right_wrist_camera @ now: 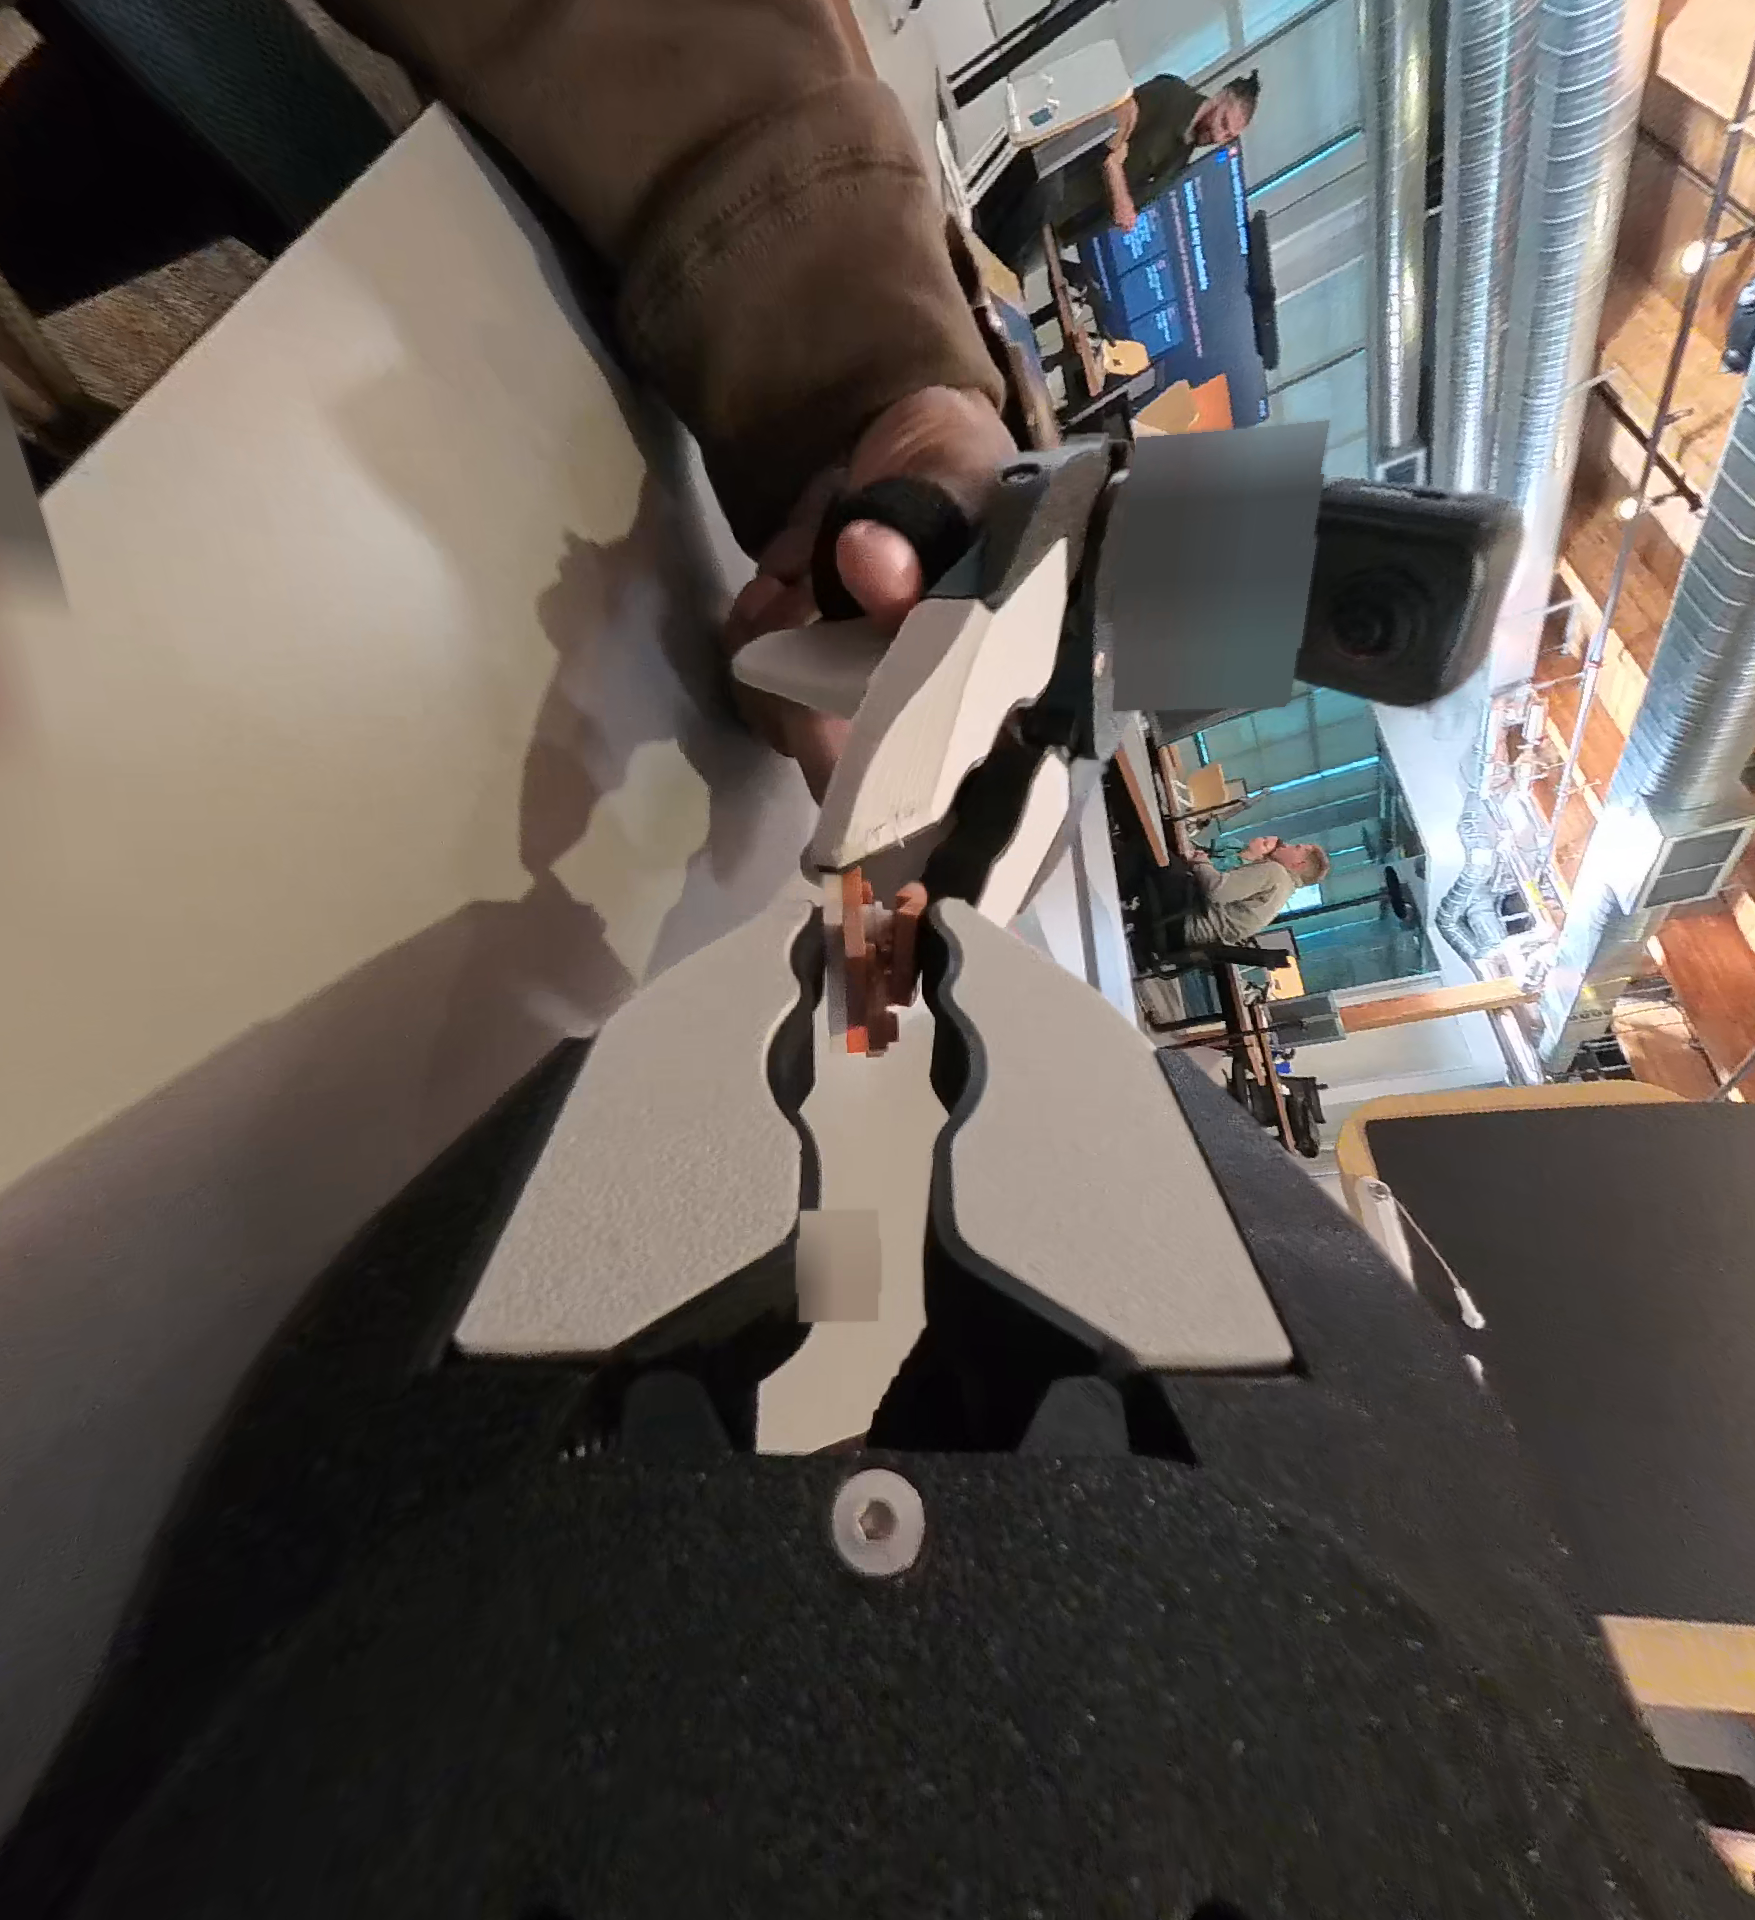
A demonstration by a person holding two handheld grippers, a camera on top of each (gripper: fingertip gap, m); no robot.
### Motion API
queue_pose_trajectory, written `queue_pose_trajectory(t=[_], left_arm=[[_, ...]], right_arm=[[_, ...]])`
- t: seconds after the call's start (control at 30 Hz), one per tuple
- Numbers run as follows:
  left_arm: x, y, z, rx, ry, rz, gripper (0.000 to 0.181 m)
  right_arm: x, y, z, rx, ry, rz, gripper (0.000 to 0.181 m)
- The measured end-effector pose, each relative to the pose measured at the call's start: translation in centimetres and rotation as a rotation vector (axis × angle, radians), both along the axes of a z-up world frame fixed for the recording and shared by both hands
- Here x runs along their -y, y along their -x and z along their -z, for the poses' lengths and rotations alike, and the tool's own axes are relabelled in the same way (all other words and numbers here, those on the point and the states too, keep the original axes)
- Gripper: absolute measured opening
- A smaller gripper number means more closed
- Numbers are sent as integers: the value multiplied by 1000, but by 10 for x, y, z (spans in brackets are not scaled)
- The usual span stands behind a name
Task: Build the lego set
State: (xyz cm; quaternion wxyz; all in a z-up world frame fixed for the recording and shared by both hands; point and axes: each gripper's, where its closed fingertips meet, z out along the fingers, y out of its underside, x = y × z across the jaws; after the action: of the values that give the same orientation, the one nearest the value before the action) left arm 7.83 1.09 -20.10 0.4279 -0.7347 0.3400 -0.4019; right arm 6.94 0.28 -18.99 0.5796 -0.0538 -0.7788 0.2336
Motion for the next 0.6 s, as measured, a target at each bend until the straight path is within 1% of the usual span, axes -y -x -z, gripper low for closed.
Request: queue_pose_trajectory(t=[0.1,0.2,0.33,0.5,0.6], left_arm=[[0,4,-6,41,4,-40,37],[-1,2,-17,139,31,-93,40],[-2,-5,-34,257,23,-145,40],[-4,-11,-43,311,-12,-175,39],[-4,-12,-49,348,-51,-184,37]], right_arm=[[-4,1,-12,-58,29,21,17],[-7,1,-25,-132,45,48,17],[-6,1,-40,-224,52,68,17],[-3,-1,-53,-290,65,77,17],[-3,-2,-58,-299,90,82,17]])
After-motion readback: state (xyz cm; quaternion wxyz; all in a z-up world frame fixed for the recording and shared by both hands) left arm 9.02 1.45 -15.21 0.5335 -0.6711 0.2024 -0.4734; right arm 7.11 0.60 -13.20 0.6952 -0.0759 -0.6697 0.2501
